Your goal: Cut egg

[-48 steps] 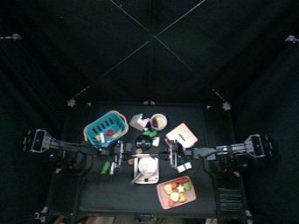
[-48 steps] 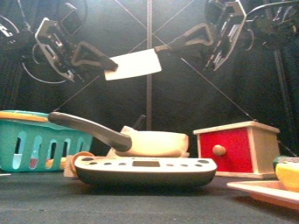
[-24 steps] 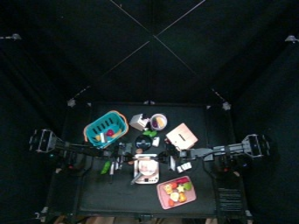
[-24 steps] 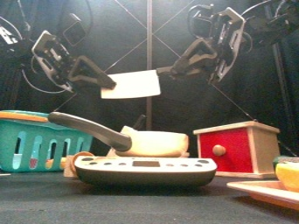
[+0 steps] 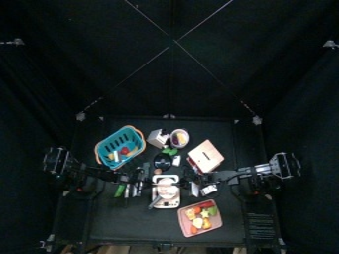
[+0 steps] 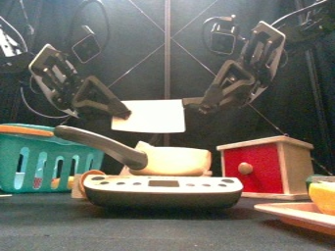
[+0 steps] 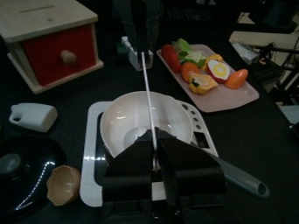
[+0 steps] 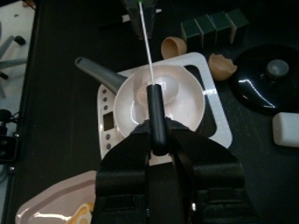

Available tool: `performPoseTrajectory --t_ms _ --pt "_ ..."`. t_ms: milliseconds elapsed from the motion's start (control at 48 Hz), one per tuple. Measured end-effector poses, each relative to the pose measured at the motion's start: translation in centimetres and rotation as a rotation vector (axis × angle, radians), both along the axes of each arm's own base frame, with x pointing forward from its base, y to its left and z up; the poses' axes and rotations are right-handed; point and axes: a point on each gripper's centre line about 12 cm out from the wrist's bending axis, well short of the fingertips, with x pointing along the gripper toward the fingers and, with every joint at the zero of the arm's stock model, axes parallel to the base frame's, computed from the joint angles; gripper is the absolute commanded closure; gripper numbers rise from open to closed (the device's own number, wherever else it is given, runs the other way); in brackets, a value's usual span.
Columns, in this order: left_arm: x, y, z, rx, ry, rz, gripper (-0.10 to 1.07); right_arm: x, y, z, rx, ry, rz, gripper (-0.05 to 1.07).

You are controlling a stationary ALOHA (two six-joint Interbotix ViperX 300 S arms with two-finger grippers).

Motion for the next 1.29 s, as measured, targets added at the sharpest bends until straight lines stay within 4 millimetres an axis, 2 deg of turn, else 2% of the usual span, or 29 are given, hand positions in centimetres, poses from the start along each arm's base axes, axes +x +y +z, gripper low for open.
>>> performPoseTrajectory --t_ms 625,1292 --pt "0.1 0.0 -0.8 0.000 0.026 0.001 0.58 0.2 -0.2 -1.4 -0.004 0.041 -0.004 0.55" --pt "0.2 -0.1 -0.8 -0.002 0.025 -0.001 0.58 0.2 -0.8 -1.4 -0.017 0.044 -0.012 0.55"
